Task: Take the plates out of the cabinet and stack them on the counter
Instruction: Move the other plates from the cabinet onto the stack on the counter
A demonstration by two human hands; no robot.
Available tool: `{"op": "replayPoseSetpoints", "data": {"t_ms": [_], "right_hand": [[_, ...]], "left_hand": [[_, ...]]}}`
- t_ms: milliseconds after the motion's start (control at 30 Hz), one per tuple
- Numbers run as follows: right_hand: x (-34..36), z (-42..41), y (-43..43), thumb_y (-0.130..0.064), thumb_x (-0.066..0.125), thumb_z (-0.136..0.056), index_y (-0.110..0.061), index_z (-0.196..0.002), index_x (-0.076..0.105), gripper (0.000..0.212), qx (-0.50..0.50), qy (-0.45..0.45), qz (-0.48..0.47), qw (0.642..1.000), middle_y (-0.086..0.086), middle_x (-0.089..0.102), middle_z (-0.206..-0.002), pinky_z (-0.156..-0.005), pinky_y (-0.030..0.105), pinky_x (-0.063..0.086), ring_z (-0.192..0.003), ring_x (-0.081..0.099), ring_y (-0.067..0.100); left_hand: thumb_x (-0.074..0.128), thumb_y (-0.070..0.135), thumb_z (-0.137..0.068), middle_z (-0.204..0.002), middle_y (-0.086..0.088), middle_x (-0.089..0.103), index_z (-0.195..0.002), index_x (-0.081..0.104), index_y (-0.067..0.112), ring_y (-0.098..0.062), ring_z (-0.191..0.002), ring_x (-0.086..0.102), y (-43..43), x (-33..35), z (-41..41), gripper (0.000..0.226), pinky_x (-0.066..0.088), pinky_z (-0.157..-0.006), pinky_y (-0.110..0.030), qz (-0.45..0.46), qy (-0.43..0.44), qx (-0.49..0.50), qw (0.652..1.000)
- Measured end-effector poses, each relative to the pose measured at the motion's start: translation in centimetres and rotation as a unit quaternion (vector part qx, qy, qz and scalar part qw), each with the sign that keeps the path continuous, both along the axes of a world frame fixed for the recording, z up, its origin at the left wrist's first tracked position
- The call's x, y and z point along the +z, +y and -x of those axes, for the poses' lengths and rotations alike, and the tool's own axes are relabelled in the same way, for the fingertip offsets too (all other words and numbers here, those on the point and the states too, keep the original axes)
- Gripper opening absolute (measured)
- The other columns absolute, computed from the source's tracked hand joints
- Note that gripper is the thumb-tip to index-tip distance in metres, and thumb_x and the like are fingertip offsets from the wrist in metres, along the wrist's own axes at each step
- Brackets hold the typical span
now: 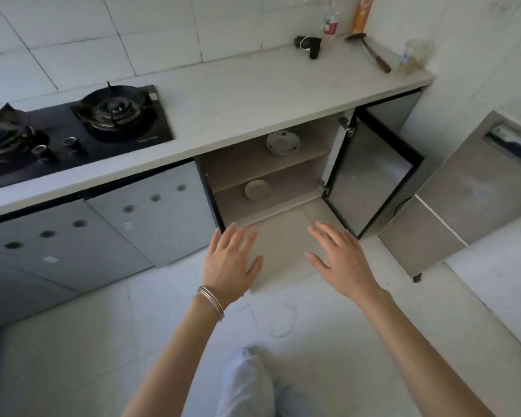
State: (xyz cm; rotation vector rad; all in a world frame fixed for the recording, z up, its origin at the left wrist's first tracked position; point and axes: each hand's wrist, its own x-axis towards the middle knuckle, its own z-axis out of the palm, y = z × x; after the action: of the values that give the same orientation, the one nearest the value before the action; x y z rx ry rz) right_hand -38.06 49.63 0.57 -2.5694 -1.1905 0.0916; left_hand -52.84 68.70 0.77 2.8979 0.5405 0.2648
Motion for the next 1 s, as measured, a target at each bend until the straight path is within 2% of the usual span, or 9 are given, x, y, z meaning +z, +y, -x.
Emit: {"op": "replayPoseSetpoints", "data": {"t_ms": [267,400,533,733,800,1000], "right_hand": [[0.1,-8.1,1.1,-0.05,0.033,-0.087,-0.013,-0.132,0.05,0.061,-0.037,-0.005,-0.004,0.999,0.008,0.051,-0.137,-0.1,0.043,0.037,-0.124,0.049,0.025],[0.4,-12.8,2.2,-0.055,0.026,-0.087,-0.017,-0.137,0.043,0.065,-0.059,0.01,0.011,0.998,0.005,0.044,-0.143,-0.107,0.046,0.031,-0.127,0.045,0.023],[0.8,-17.8,3.7,-0.052,0.029,-0.087,-0.015,-0.134,0.047,0.062,-0.068,0.007,-0.001,0.998,0.005,0.046,-0.141,-0.105,0.045,0.033,-0.125,0.047,0.023],[0.4,-24.4,6.2,-0.058,0.02,-0.085,-0.018,-0.139,0.039,0.069,-0.059,0.012,0.012,0.998,0.002,0.038,-0.147,-0.11,0.039,0.025,-0.133,0.037,0.018],[0.2,-26.6,6.9,-0.058,0.018,-0.084,-0.019,-0.14,0.036,0.071,-0.054,0.017,0.013,0.998,0.001,0.035,-0.148,-0.111,0.037,0.022,-0.135,0.033,0.017],[-1.6,-33.8,9.1,-0.058,0.019,-0.085,-0.018,-0.14,0.037,0.07,-0.018,0.031,0.02,0.999,0.002,0.036,-0.148,-0.11,0.04,0.025,-0.135,0.034,0.018]], "left_hand": [[0.037,0.048,-0.086,-0.126,-0.006,0.063,-0.122,0.062,0.017,-0.033,-0.124,0.053,1.6,-0.9,-10.0,0.054,0.032,-0.107,-0.053,0.008,0.013,-0.047,0.999],[0.029,0.053,-0.086,-0.135,-0.005,0.057,-0.13,0.057,0.02,-0.03,-0.132,0.045,3.6,-1.4,-15.5,0.061,0.018,-0.112,-0.046,0.012,0.032,-0.063,0.997],[0.02,0.056,-0.086,-0.144,-0.003,0.048,-0.138,0.049,0.023,-0.026,-0.139,0.036,5.6,-1.4,-21.0,0.068,0.008,-0.115,-0.04,0.02,0.034,-0.079,0.996],[0.02,0.056,-0.086,-0.143,-0.004,0.049,-0.138,0.048,0.022,-0.026,-0.138,0.038,8.3,-1.9,-27.8,0.068,0.013,-0.115,-0.041,0.019,0.039,-0.098,0.994],[0.026,0.053,-0.087,-0.137,-0.005,0.055,-0.134,0.052,0.021,-0.027,-0.133,0.044,9.1,-2.3,-29.5,0.063,0.019,-0.113,-0.043,0.013,0.041,-0.09,0.995],[0.035,0.048,-0.087,-0.128,-0.005,0.062,-0.126,0.06,0.018,-0.028,-0.123,0.055,10.6,-3.9,-34.8,0.055,0.033,-0.107,-0.047,0.011,0.046,-0.055,0.997]]}}
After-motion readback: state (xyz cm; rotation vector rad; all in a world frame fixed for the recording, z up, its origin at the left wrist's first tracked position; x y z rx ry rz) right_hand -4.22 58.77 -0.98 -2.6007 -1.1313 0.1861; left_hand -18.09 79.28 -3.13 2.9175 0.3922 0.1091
